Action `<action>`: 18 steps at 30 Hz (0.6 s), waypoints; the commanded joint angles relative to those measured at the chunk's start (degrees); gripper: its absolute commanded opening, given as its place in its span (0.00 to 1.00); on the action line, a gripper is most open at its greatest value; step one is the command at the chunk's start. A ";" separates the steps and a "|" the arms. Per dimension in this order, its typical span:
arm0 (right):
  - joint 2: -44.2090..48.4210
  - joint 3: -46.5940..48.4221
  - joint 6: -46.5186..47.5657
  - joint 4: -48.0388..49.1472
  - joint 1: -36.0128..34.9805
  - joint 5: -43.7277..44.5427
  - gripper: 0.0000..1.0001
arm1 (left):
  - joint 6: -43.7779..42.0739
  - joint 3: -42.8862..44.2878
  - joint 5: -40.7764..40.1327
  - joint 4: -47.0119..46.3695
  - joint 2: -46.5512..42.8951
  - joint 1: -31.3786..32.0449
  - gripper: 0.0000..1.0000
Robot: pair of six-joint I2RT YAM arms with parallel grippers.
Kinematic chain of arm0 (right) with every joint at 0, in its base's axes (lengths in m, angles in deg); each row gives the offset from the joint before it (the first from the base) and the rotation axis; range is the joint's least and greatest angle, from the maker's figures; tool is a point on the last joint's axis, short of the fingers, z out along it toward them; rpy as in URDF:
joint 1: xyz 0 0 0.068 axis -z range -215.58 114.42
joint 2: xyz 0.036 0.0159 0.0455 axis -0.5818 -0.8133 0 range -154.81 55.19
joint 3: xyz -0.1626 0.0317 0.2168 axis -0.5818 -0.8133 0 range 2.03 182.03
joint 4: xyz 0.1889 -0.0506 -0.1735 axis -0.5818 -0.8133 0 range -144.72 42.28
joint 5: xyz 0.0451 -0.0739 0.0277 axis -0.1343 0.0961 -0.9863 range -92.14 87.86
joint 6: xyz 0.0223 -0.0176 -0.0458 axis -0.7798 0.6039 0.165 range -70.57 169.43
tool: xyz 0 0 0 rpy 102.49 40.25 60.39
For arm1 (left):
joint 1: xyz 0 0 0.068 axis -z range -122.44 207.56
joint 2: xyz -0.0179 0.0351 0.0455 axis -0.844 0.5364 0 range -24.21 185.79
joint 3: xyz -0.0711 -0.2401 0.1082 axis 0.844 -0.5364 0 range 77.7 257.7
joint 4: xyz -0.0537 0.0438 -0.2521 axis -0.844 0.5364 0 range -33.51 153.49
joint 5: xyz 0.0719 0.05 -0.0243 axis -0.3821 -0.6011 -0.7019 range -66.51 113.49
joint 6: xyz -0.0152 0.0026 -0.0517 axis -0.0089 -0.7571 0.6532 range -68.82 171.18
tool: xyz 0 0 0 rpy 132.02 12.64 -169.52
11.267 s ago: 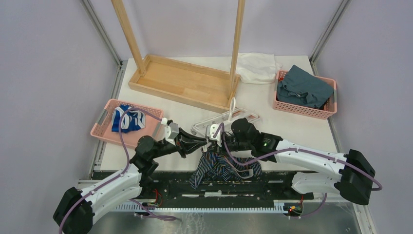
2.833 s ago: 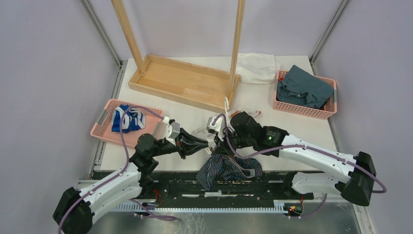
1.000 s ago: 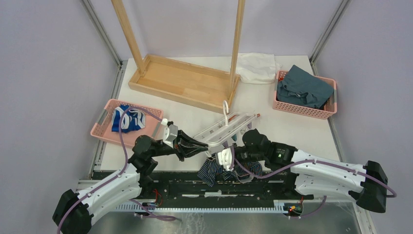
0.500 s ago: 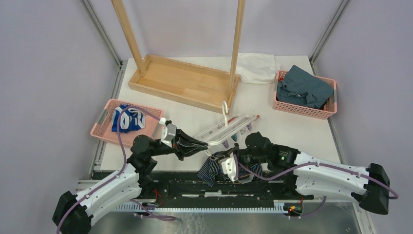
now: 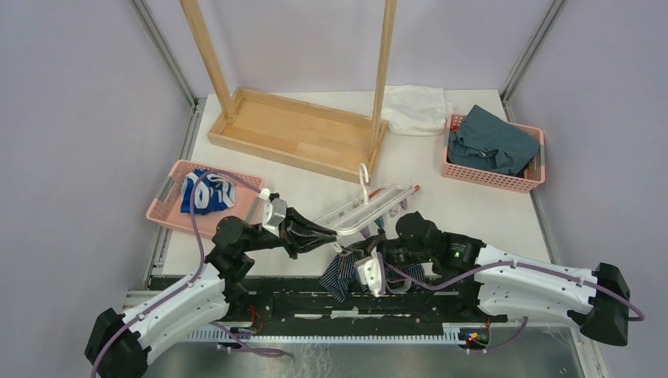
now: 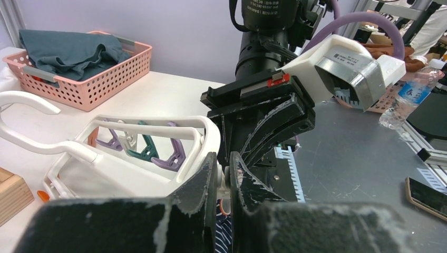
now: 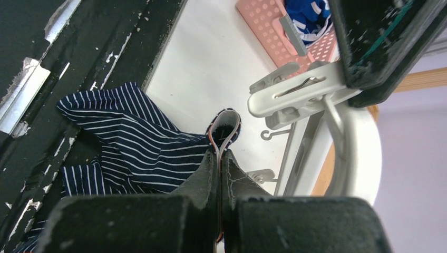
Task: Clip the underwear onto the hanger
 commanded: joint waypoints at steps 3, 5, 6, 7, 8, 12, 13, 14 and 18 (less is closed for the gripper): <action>0.56 4.27 2.82 -0.84 -0.60 -2.61 0.00 | 0.76 3.13 0.05 -1.45 0.18 0.35 0.03; 0.89 4.58 2.77 -0.96 -0.60 -3.09 0.00 | 0.76 3.04 0.03 -1.45 0.21 0.41 0.03; 1.00 4.79 2.75 -1.03 -0.61 -3.25 0.00 | 0.76 2.94 0.04 -1.45 0.24 0.40 0.03; 0.93 5.05 2.81 -1.17 -0.64 -3.28 0.00 | 0.76 2.95 0.00 -1.45 0.25 0.40 0.03; 0.80 5.36 2.98 -1.38 -0.66 -3.28 0.00 | 0.80 2.93 0.04 -1.45 0.12 0.40 0.03; 0.45 5.73 3.41 -1.11 -0.73 -3.15 0.00 | 0.67 3.01 -0.04 -1.22 0.15 0.39 0.03; 0.39 5.75 3.51 -0.94 -0.73 -3.00 0.00 | 0.67 3.03 -0.02 -1.19 0.11 0.36 0.03; 0.29 5.82 3.46 -0.80 -0.73 -2.82 0.00 | 0.67 3.04 0.03 -1.11 0.11 0.35 0.03; -0.37 6.46 3.49 -0.82 -0.86 -2.08 0.00 | 0.68 2.94 0.05 -1.16 0.22 0.40 0.03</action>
